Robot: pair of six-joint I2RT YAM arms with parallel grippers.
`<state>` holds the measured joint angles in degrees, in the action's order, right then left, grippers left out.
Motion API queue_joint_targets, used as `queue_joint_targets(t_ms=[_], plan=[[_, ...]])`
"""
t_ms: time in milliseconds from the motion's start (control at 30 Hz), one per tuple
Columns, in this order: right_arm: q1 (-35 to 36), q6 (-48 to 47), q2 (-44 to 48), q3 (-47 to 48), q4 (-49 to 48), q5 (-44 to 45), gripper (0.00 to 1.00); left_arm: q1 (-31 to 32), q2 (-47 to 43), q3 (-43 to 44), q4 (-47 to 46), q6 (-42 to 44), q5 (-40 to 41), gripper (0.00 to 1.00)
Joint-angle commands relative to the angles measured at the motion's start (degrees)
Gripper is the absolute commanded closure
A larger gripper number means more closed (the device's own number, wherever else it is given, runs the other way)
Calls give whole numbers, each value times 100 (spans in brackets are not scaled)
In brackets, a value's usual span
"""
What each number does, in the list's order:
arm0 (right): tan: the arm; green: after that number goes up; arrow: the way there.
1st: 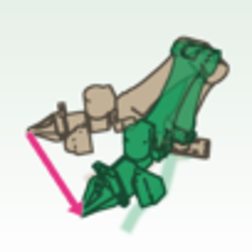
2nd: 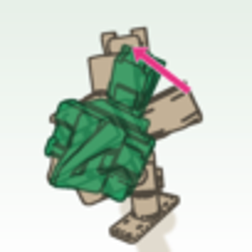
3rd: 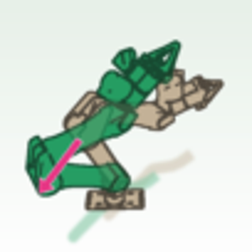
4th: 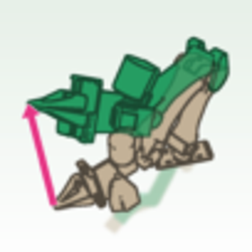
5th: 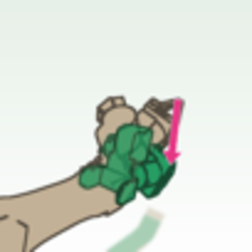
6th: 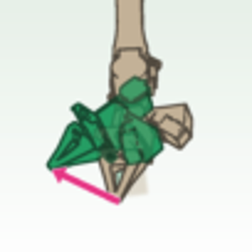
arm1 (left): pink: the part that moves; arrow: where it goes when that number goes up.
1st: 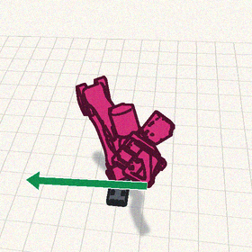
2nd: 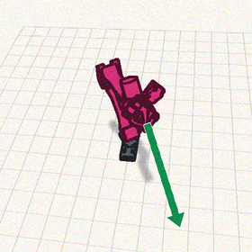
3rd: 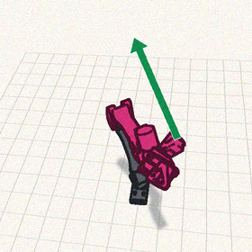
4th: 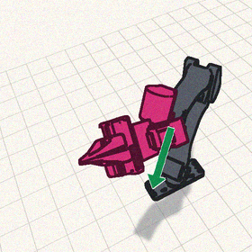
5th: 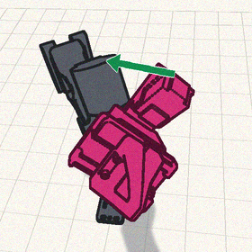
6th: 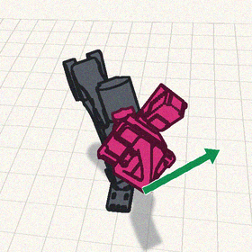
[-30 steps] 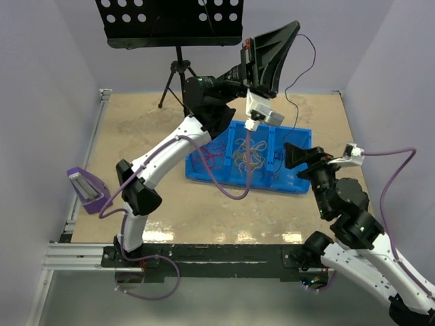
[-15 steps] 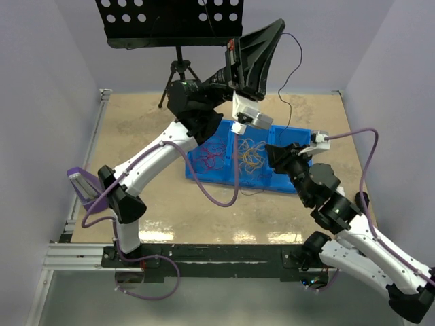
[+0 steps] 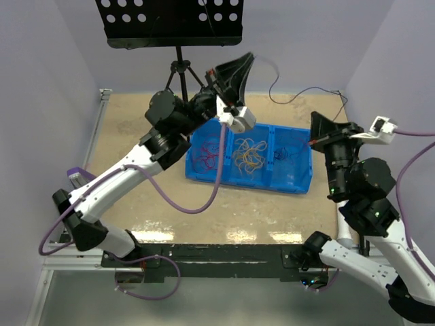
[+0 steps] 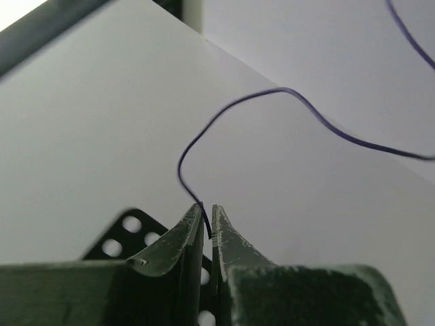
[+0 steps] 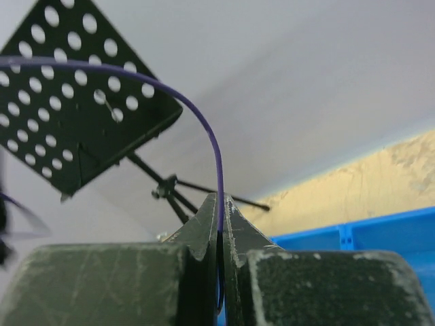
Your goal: Untangle the cables
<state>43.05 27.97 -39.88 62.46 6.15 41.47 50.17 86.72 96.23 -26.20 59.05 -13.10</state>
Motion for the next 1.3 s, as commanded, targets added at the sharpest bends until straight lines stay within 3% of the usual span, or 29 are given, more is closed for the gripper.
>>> queue_joint_targets(t_ms=[0,100,167,267,533,700,1267], plan=[[-7,-660,-432,425,-131,853,100,-34,-708,-1157,1721,-814,432,80],[-16,-819,-696,478,-290,1099,100,-34,-753,-1273,2608,-1385,309,56],[-16,-846,-845,487,-404,1152,100,-34,-709,-1212,3285,-1623,195,28],[-42,-758,-1004,513,-466,1266,100,-34,-700,-1150,3814,-1782,-130,1],[-340,-863,-1276,373,-580,1416,100,-34,-1025,-1194,4788,-2213,-157,0],[-929,-573,-1347,118,-537,907,100,-34,-1253,-1211,5818,-2117,-640,0],[-1545,-195,-1883,-480,-888,449,100,-34,-2299,-2081,5643,-2389,80,0]])
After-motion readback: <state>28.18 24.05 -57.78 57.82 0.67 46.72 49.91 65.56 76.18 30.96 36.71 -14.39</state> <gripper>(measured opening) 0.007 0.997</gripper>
